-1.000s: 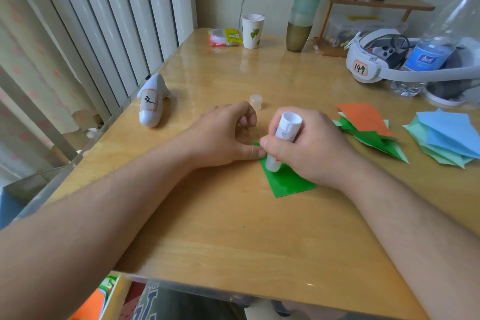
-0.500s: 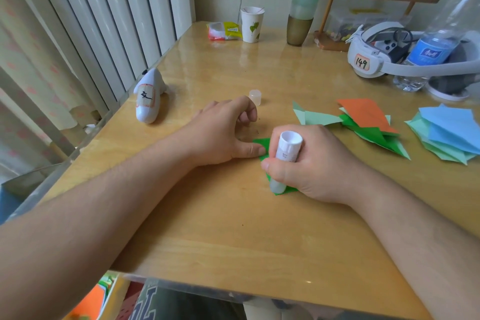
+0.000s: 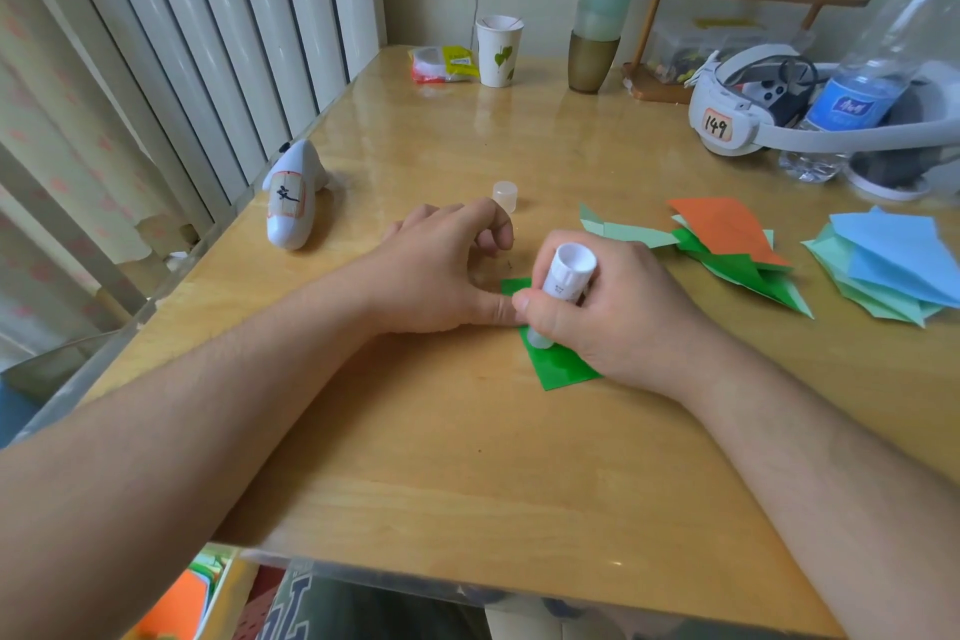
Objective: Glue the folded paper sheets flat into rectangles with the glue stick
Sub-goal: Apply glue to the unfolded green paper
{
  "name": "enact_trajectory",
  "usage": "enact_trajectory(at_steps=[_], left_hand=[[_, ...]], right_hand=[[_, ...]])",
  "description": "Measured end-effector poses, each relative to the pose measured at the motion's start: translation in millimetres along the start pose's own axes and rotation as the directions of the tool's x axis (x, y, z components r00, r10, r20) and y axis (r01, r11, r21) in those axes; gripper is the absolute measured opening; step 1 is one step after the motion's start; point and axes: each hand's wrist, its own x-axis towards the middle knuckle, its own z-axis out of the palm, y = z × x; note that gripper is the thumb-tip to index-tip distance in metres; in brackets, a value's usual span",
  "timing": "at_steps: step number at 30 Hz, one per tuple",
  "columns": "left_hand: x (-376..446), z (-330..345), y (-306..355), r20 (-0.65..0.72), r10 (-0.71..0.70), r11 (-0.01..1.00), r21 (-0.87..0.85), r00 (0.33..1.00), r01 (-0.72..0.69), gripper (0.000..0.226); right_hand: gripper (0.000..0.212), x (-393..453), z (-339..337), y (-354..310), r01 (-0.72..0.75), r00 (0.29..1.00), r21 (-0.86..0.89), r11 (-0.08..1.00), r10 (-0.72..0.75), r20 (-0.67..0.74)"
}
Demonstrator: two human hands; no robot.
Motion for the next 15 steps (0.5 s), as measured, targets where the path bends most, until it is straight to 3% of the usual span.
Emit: enact_trajectory(at_steps=[12,15], left_hand=[[-1,1,0,0.003,-0.002,0.999,0.036,1.0,0.002,0.061],[-1,0,1,-0.001,0.002,0.999,0.051,1.0,-0.001,0.059]], right_hand=[[0.027,-10,-8,-3,-0.001,0.987,0.086,0.996,-0.013,0.16],[0.026,-6,-12,0,-0.015,0.997,0.188,0.982,-0.001,0.081]])
